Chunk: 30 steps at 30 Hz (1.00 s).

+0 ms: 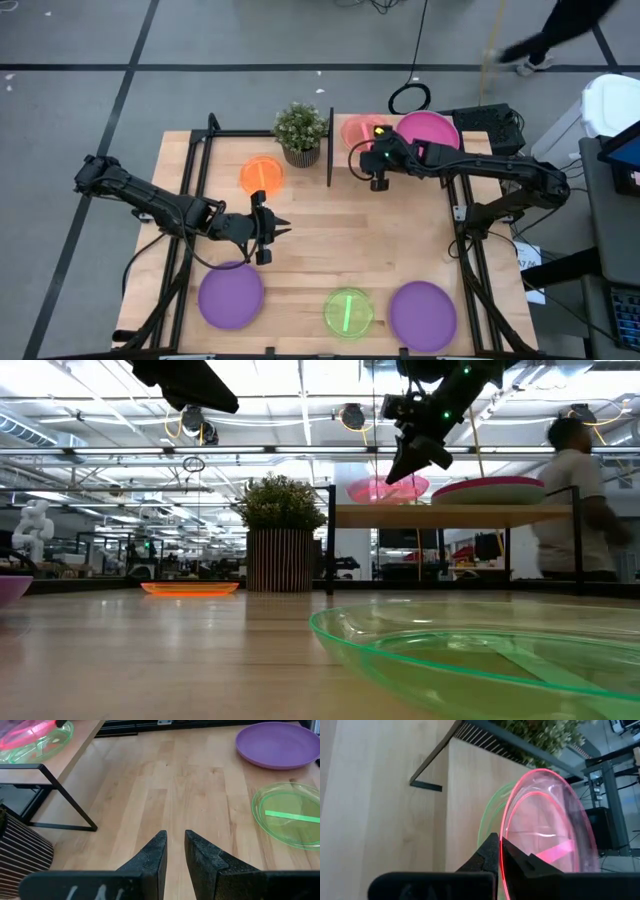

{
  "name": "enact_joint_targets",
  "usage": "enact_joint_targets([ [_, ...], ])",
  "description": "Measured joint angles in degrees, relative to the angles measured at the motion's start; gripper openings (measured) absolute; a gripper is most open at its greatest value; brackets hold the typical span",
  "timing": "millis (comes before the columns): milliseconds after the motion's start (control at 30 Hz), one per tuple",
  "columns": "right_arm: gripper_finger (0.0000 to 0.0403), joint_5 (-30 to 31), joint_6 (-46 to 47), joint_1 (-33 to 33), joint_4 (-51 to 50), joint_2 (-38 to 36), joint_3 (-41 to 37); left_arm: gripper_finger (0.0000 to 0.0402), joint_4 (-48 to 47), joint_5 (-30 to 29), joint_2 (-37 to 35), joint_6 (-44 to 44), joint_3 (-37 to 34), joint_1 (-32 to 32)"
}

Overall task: Place and stack plates onto a shelf
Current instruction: Stack the light pink plate on top of the light green plate on the shelf

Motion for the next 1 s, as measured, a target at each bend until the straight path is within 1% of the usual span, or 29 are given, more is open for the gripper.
enact_joint_targets([
  [567,0.0003,0.0,2.5,-0.3,2.1,0.0,-1.2,0.0074,0.0,0.0,0.0,0.0,0.0,0.0],
  [833,0.0041,0.1,3.7,-0.3,2.5,0.0,-1.2,0.0074,0.0,0.0,0.0,-0.1,0.0,0.0],
  [1000,0.0065,0.2,7.8,2.0,5.2,-3.2,-1.3,0.0074,-1.0,0.0,0.0,-0.3,0.0,-0.1],
])
